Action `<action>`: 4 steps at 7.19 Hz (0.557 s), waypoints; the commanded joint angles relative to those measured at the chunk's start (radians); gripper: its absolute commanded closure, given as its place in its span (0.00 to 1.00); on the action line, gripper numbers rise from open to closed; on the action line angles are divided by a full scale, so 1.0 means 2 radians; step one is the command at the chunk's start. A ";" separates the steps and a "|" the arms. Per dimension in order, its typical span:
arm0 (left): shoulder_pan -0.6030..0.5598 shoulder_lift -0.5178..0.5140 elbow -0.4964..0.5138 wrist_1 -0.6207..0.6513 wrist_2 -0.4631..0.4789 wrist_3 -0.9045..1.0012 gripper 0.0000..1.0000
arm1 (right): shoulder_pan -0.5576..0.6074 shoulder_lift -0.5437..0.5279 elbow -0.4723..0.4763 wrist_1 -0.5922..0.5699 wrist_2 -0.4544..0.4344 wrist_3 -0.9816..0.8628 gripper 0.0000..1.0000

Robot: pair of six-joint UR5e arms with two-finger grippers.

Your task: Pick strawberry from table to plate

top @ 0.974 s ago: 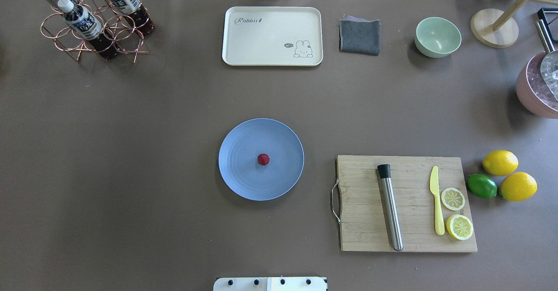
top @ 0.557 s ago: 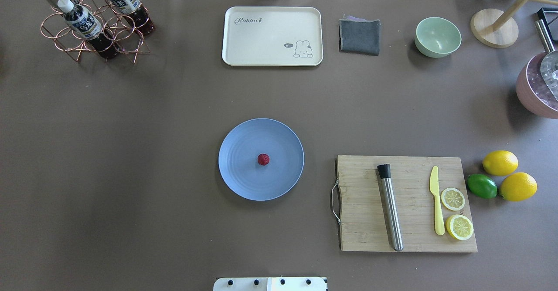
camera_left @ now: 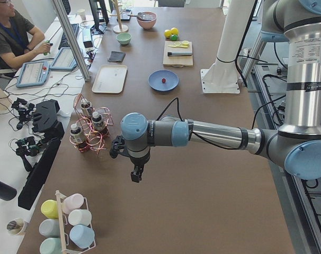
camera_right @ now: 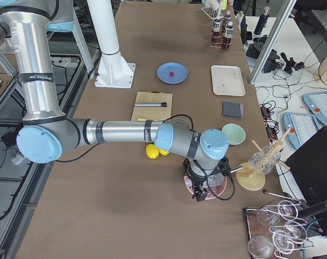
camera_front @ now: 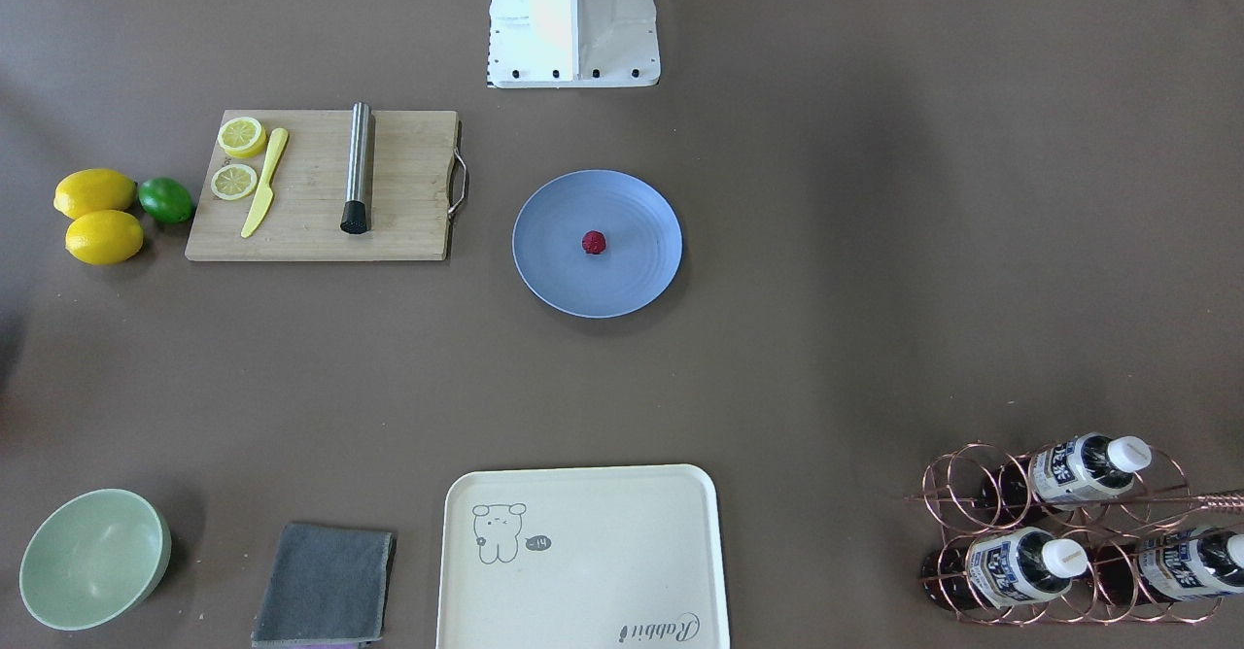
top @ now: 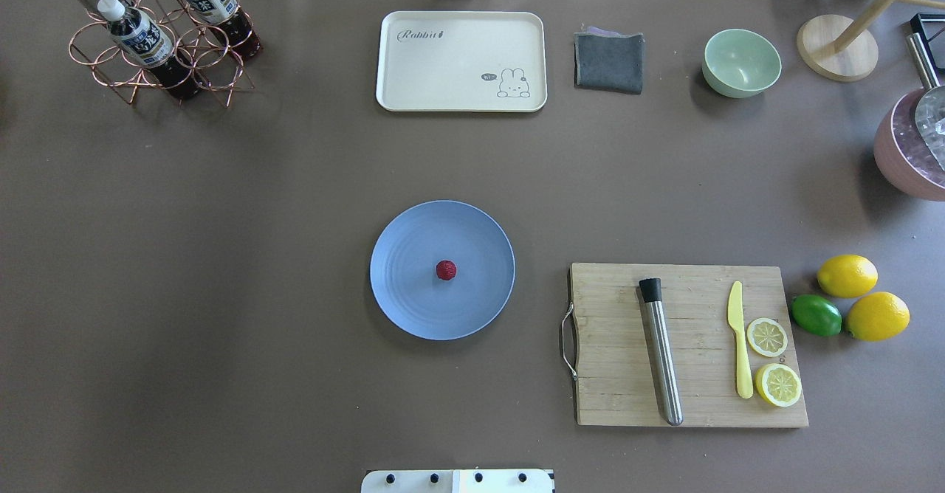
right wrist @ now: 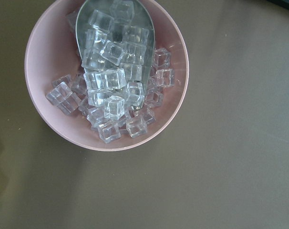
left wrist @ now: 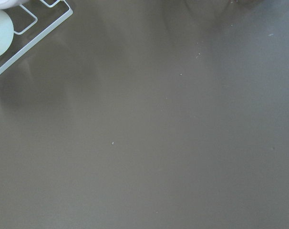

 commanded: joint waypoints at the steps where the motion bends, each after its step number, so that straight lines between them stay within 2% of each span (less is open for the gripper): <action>1: -0.006 0.003 0.002 -0.003 0.002 -0.003 0.03 | 0.000 0.000 0.001 0.004 0.004 0.001 0.00; 3: -0.008 -0.003 -0.001 -0.004 0.034 -0.004 0.03 | 0.000 0.000 0.001 0.004 0.005 0.001 0.00; 4: -0.008 -0.002 -0.001 -0.004 0.035 -0.005 0.03 | 0.000 0.000 0.001 0.004 0.005 0.001 0.00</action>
